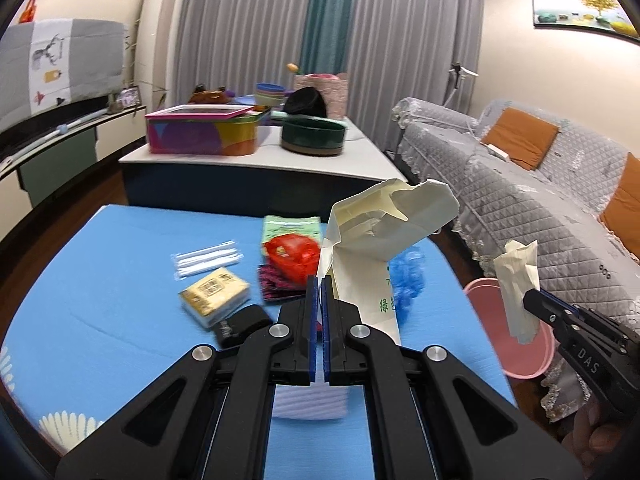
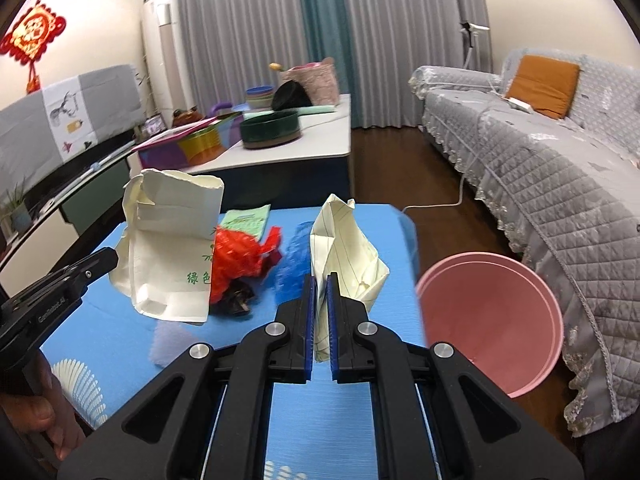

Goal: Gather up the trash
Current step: 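Carry the white paper bag over the pink bin and open the right tool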

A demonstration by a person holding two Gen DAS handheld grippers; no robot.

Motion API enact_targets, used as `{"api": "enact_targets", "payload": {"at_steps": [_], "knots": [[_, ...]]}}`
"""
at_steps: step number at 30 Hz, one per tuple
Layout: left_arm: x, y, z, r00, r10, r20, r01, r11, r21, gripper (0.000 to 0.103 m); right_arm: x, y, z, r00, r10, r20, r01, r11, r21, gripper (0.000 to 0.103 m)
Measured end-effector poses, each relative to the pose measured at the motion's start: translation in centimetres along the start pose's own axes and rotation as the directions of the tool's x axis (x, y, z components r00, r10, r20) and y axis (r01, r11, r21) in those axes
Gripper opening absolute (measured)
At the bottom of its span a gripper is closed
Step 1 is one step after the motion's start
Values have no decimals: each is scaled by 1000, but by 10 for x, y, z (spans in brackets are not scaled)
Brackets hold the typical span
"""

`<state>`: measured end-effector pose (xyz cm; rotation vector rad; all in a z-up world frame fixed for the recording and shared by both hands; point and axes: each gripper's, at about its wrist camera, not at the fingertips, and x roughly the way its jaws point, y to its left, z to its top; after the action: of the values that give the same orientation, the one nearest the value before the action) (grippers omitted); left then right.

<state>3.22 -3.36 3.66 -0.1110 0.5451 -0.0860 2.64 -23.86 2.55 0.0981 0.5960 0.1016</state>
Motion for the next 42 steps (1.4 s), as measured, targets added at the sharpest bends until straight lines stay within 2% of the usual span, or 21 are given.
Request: {"api": "enact_targets", "payload": {"at_steps": [13,19,23,32,42], "knots": [[23,-78,12,992,-121,-30,123,990,70,2,-14,-76,8,995,-94,17,92,989,114,6],[43,-115,15,985,-164,-56,169,980,105,2,-5,-130,8,980,-191,-60,198,962,187,6],[59,-141,16,980,-185,-71,193,972,136,2,2,-157,7,972,-214,-99,232,945,231,6],[92,-192,17,972,-210,-104,226,958,177,2,16,-186,3,966,-216,-145,249,928,278,6],[119,-219,10,967,-208,-147,235,950,204,2,28,-195,2,962,-211,-171,253,924,288,6]]}}
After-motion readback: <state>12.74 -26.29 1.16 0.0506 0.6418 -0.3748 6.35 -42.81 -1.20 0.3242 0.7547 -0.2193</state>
